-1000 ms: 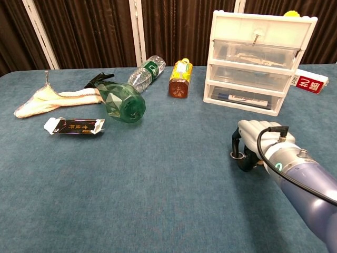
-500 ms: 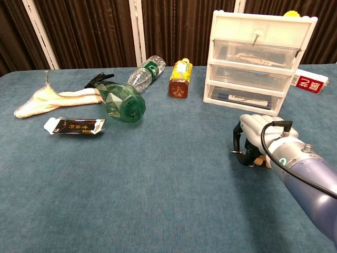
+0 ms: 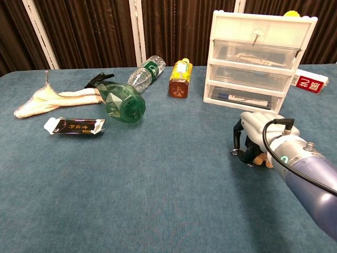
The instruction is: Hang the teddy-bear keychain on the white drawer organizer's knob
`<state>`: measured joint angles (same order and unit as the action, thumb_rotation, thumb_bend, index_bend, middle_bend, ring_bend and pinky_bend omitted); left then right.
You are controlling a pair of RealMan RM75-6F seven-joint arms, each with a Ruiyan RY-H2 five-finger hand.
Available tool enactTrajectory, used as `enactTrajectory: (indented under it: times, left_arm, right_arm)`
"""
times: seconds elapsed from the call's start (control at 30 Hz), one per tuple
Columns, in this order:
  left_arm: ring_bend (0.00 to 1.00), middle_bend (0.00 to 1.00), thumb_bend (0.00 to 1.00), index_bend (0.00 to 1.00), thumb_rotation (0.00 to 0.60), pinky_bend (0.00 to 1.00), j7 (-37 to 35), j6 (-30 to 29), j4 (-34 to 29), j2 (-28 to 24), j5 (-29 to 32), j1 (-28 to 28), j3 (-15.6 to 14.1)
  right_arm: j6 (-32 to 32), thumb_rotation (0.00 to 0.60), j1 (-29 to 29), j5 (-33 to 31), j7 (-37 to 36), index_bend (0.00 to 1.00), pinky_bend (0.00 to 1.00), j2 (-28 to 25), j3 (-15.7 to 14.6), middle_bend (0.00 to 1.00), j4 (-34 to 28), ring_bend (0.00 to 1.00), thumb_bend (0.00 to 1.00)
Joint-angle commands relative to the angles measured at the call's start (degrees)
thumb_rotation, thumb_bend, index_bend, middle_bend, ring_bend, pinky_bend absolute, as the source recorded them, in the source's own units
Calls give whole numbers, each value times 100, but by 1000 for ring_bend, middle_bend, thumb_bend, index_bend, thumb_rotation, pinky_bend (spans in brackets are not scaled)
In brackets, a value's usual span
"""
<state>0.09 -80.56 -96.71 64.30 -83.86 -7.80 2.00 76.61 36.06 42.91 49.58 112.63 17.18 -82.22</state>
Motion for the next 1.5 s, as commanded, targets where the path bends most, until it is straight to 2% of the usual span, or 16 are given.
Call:
enactTrajectory:
  times: [0.03,0.57,0.83,0.93,1.17,1.5]
  left_arm:
    - [0,0,66,0,485,0,1,0,1,0,0,-1,1]
    - [0,0,67,0,481,0,20,1,-1,6,20,0,6]
    - [0,0,67,0,481,0,9,25,-8,1,52,-5,12]
    - [0,0,67,0,484,0,15,37,-9,2,59,-11,14]
    - [0,0,66,0,484,0,17,41,-15,9,76,-15,24]
    - [0,0,67,0,481,0,-23,62,-37,-15,102,-13,23]
  right_arm:
    - [11,600,0,28,-12,636,934,-14,-2,1000,-12,1000,505]
    - [212,600,57,309,-83,648,933,-294,225,1000,-450,1000,511]
    - [414,600,174,440,-155,653,934,-616,710,1000,-759,1000,514]
    - [533,600,250,522,-264,655,934,-770,1027,1000,-799,1000,515]
    - [623,600,377,617,-488,657,933,-827,1273,1000,-645,1000,514]
    - [645,600,605,623,-565,659,934,-867,1443,1000,-358,1000,514]
